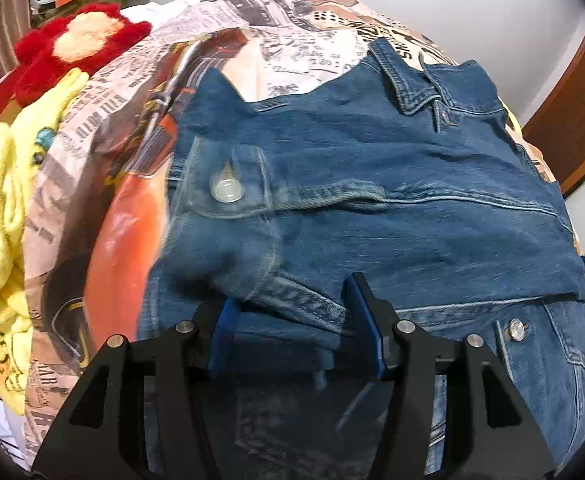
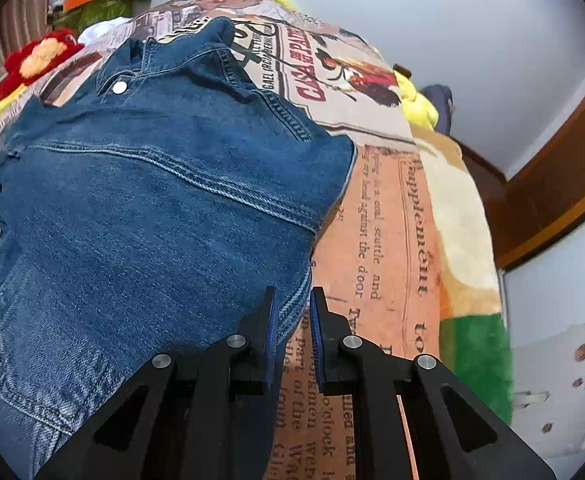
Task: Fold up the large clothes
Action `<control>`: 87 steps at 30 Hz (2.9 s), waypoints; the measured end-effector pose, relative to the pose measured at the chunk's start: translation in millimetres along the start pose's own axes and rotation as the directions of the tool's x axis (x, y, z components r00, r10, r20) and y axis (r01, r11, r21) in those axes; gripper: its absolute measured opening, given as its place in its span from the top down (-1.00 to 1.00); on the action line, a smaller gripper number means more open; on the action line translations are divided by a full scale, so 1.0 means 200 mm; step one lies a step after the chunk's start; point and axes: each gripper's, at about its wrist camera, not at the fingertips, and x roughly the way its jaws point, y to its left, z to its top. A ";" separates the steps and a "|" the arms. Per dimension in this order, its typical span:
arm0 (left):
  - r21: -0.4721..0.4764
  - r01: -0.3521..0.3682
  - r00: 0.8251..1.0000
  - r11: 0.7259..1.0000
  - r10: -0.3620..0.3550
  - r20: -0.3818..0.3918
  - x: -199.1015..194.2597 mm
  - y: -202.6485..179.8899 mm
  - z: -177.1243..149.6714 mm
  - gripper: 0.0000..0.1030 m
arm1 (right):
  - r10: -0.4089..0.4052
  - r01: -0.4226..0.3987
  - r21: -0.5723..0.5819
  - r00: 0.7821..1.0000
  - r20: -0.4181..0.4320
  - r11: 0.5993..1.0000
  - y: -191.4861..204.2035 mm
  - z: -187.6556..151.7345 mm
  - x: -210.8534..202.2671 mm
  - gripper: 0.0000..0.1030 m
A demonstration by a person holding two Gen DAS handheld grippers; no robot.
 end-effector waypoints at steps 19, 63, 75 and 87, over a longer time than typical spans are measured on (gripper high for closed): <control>0.008 -0.101 0.995 0.995 0.101 0.010 -0.18 0.13 -0.01 -0.06 | 0.213 -0.210 0.092 0.977 -0.019 0.973 0.01 0.16 -0.07 0.80; -0.042 -0.032 0.997 0.999 0.029 -0.077 0.38 0.29 0.62 0.52 | 0.267 -0.253 0.388 0.963 0.017 0.886 -0.35 0.53 0.52 0.64; 0.078 -0.138 0.984 0.987 0.129 0.120 0.11 0.15 0.76 0.84 | 0.214 -0.252 0.256 0.963 0.166 0.933 -0.33 0.90 0.33 0.79; 0.010 -0.174 0.981 0.985 0.173 0.089 0.25 0.31 0.86 0.83 | 0.115 -0.140 0.176 0.983 0.143 0.974 -0.22 1.05 0.53 0.78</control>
